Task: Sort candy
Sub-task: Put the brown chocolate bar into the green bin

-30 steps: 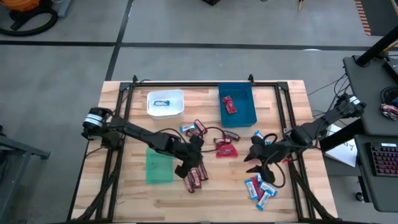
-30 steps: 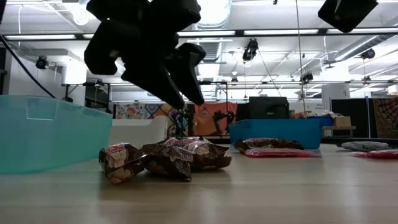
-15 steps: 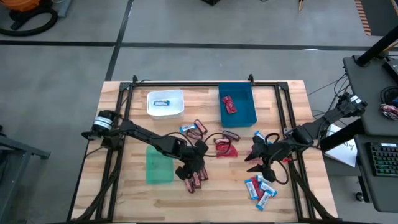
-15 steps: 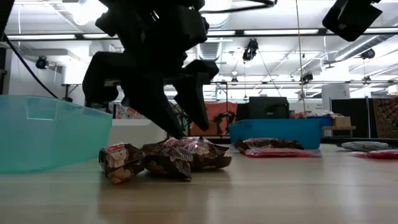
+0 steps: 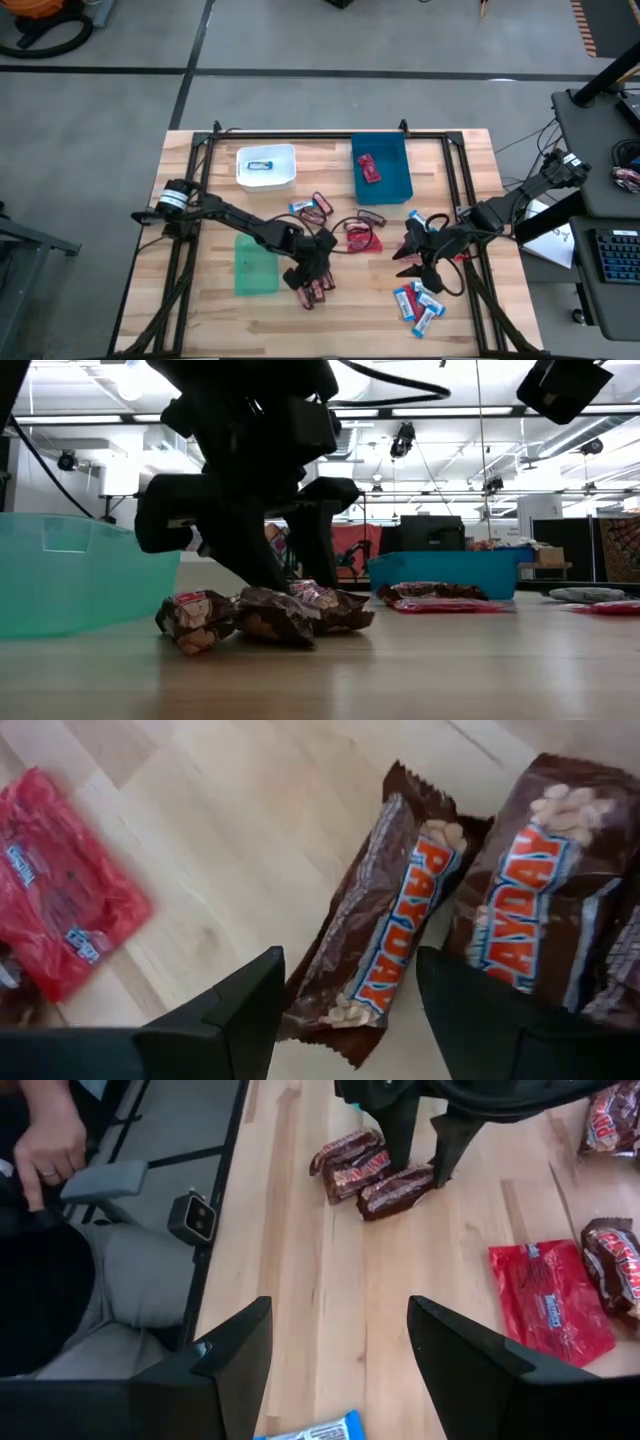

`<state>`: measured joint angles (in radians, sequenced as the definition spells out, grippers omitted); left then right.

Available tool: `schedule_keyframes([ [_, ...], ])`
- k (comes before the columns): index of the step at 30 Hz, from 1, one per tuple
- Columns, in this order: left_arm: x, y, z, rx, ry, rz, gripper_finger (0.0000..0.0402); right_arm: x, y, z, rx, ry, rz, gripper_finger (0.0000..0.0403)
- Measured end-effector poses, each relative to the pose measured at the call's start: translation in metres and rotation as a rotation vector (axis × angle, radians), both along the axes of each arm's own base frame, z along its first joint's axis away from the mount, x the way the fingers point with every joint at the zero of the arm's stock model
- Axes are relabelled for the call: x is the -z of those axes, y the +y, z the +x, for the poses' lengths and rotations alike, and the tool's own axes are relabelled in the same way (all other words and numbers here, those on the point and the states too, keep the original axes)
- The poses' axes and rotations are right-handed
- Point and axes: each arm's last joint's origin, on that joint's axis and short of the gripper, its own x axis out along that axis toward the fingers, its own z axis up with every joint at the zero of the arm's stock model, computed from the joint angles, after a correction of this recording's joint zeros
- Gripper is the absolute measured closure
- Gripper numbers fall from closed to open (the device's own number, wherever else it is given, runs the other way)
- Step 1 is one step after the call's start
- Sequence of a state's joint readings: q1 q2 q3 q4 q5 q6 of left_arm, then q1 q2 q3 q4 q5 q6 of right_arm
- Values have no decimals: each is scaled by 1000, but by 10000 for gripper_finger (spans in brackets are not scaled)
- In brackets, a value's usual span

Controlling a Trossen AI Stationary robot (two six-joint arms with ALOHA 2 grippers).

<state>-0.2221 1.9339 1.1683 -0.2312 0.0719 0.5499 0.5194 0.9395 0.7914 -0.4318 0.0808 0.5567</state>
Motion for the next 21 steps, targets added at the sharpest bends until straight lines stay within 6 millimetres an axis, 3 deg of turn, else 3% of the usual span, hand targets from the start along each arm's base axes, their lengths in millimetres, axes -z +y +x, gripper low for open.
schedule_keyframes([
  [7,1,3,0,15,-1,14,223,1,0,1,17,12,17,181],
  [21,-1,4,1,21,-1,19,319,1,0,1,24,9,13,181],
])
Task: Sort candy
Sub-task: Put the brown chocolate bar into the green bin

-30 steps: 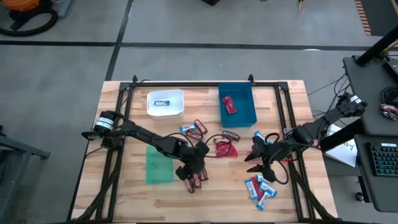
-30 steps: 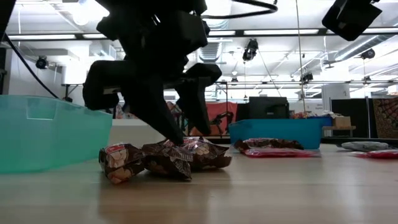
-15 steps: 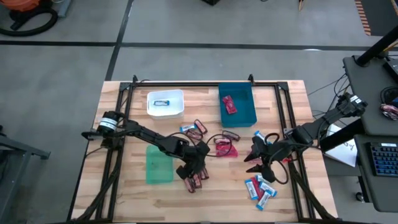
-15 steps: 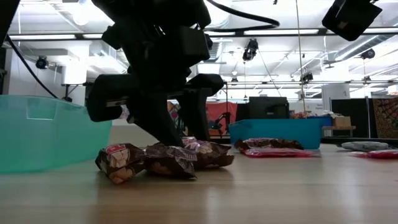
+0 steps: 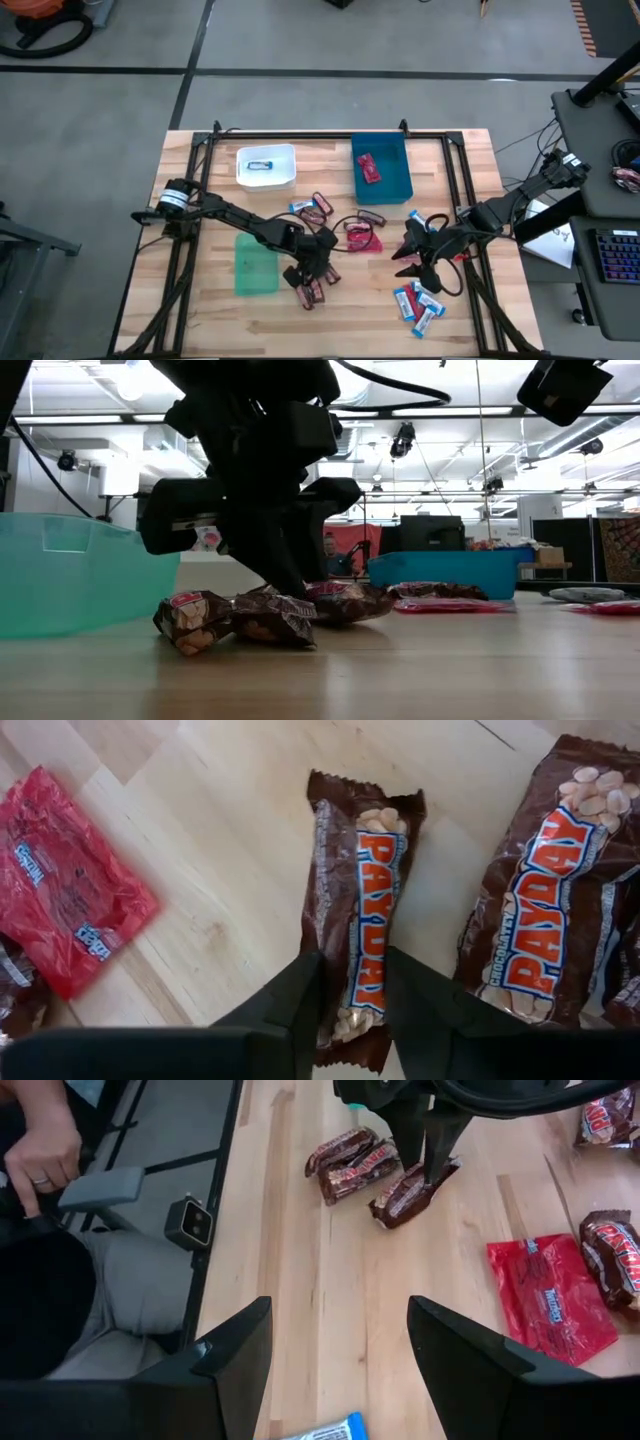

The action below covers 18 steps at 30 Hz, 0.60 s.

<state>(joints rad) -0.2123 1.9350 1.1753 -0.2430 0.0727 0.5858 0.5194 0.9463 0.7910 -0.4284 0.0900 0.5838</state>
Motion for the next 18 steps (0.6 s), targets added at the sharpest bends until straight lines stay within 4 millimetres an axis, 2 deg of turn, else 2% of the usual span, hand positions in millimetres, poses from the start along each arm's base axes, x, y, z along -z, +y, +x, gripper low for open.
schedule_keyframes([
  [10,-12,1,4,-4,10,3,363,0,0,0,0,0,0,181],
  [18,-53,1,7,-11,-21,-7,365,0,-1,0,1,-11,-35,181],
])
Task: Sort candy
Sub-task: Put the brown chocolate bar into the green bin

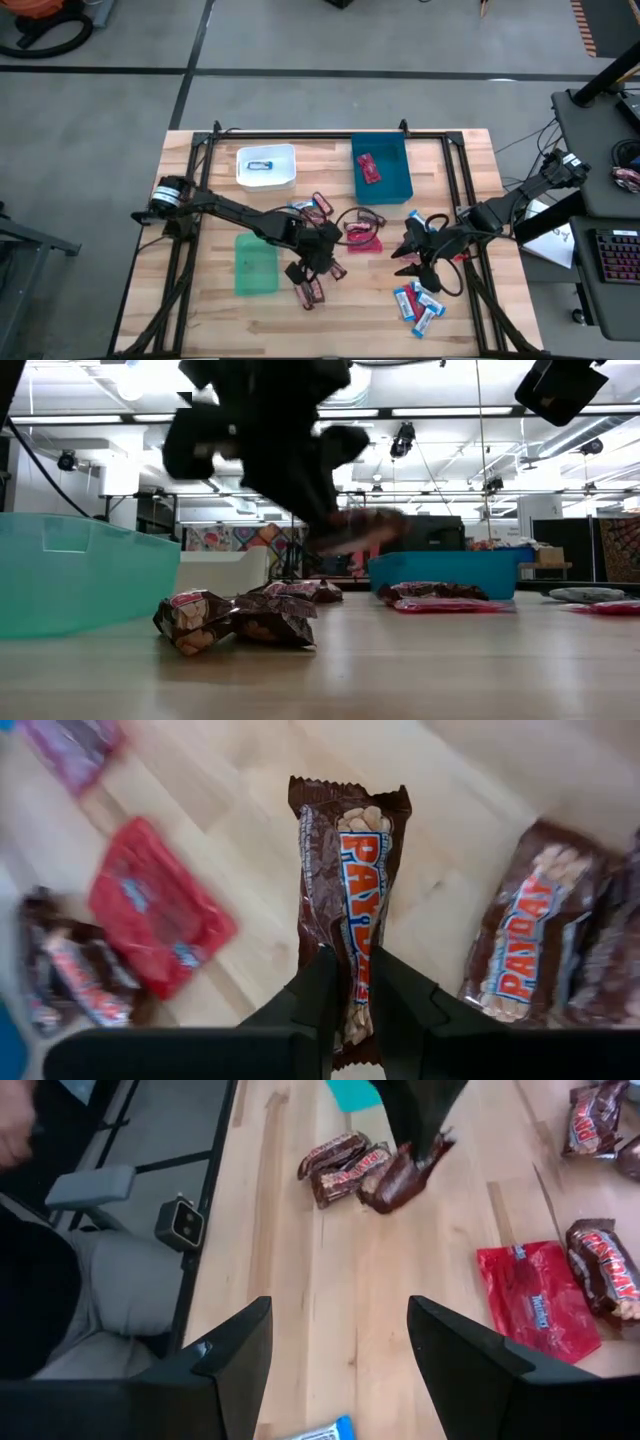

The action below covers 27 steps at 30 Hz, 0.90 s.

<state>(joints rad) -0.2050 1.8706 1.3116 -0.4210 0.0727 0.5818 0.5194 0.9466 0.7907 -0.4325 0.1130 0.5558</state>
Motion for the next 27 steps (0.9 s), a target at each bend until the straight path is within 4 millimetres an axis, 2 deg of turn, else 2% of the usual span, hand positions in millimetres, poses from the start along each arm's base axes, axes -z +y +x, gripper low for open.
schedule_keyframes([
  [6,-42,3,-15,-78,12,-52,365,1,-1,0,15,-16,-50,181],
  [11,-74,4,-42,-214,62,-136,365,3,-2,0,14,-12,-60,181],
  [15,-90,0,-67,-342,142,-210,365,5,-1,1,14,-7,-63,181],
  [22,-98,-21,-112,-531,334,-186,365,4,-1,1,11,-10,-69,181],
  [27,-76,-25,-136,-671,358,-119,365,6,-2,1,27,-14,-86,181],
])
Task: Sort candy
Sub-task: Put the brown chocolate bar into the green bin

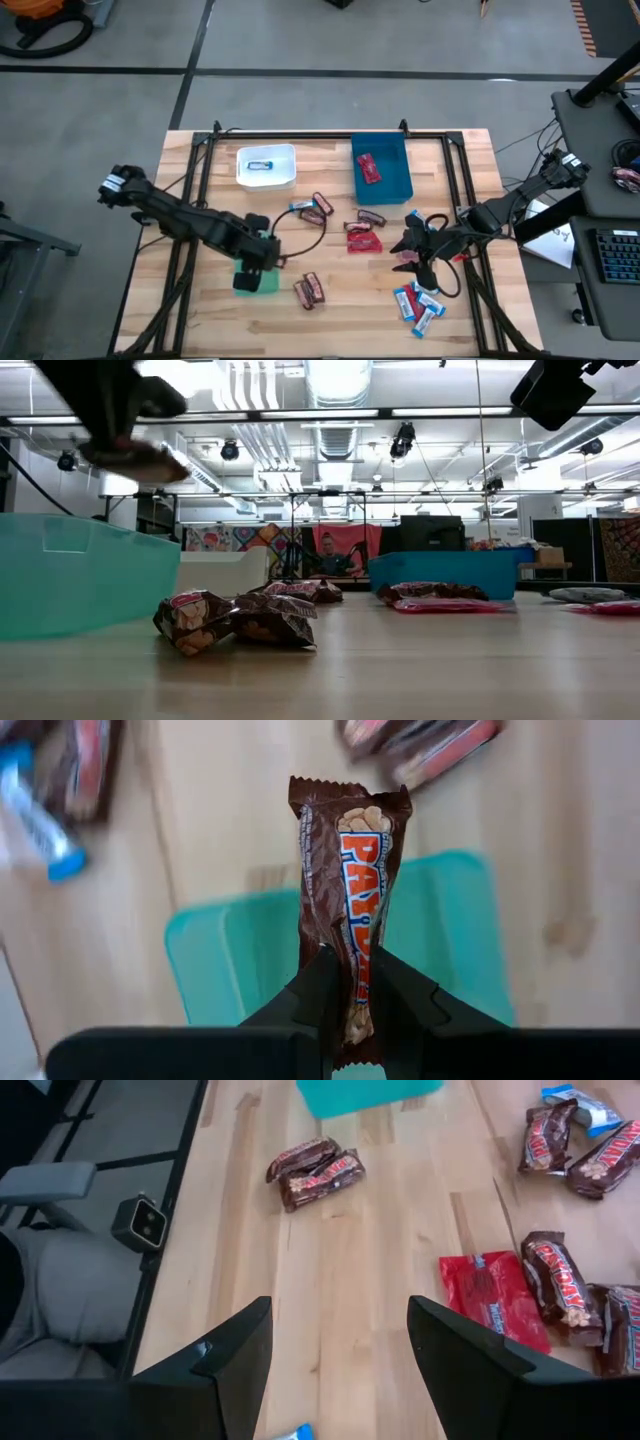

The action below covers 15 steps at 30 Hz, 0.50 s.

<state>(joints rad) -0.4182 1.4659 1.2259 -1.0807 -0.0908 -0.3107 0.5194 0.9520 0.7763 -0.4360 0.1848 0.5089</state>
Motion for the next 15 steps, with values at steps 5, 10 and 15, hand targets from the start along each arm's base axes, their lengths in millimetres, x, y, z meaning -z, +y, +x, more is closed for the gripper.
schedule_keyframes([
  [5,29,11,-18,-164,16,47,365,1,0,0,-4,0,-10,181],
  [10,51,17,-32,-252,10,39,365,1,0,0,-4,-1,-10,181],
  [15,70,22,-41,-323,33,62,365,2,-1,0,9,-5,-24,181],
])
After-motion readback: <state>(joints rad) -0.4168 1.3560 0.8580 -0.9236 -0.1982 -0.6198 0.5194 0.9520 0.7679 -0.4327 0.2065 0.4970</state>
